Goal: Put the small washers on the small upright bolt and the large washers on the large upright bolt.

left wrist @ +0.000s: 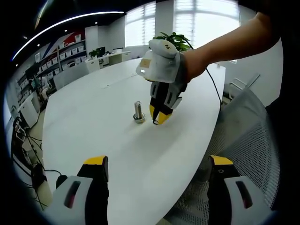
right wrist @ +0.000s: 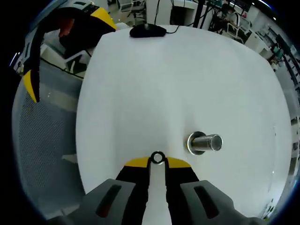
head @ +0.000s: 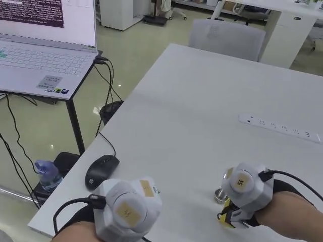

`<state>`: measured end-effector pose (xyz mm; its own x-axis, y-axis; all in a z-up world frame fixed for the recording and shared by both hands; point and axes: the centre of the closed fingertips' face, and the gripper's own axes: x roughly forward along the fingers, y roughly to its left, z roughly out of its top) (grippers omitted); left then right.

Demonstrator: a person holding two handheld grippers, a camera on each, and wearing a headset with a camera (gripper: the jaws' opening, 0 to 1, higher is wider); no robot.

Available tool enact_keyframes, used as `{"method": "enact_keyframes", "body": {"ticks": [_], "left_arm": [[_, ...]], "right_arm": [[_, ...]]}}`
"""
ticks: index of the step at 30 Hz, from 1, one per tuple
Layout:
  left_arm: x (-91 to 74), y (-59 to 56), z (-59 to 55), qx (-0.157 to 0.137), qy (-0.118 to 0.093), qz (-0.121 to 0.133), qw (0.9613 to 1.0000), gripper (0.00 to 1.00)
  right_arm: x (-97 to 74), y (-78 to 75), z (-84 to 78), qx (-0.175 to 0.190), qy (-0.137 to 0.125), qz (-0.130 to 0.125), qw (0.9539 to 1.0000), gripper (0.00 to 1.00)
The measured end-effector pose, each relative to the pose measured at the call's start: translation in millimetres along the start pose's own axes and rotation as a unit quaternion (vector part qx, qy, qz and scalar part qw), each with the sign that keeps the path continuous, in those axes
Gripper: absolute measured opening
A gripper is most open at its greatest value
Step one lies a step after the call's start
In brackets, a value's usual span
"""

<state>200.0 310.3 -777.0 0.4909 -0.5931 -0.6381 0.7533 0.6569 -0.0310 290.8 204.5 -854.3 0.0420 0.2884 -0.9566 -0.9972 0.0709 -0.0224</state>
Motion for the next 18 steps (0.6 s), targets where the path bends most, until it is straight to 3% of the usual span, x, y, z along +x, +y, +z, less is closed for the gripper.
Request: {"method": "enact_keyframes", "body": {"ticks": [10, 18], "left_arm": [[4.4, -0.4, 1.9, 0.002, -0.008, -0.005, 0.9999, 0.92], [8.5, -1.8, 8.7, 0.005, -0.019, -0.011, 0.9997, 0.95]], "right_arm": [[-40.4, 2.4, -38.5, 0.030, -0.002, -0.016, 0.9994, 0.13], [-60.5, -5.1, -72.7, 0.061, 0.003, -0.030, 0.9977, 0.13]]}}
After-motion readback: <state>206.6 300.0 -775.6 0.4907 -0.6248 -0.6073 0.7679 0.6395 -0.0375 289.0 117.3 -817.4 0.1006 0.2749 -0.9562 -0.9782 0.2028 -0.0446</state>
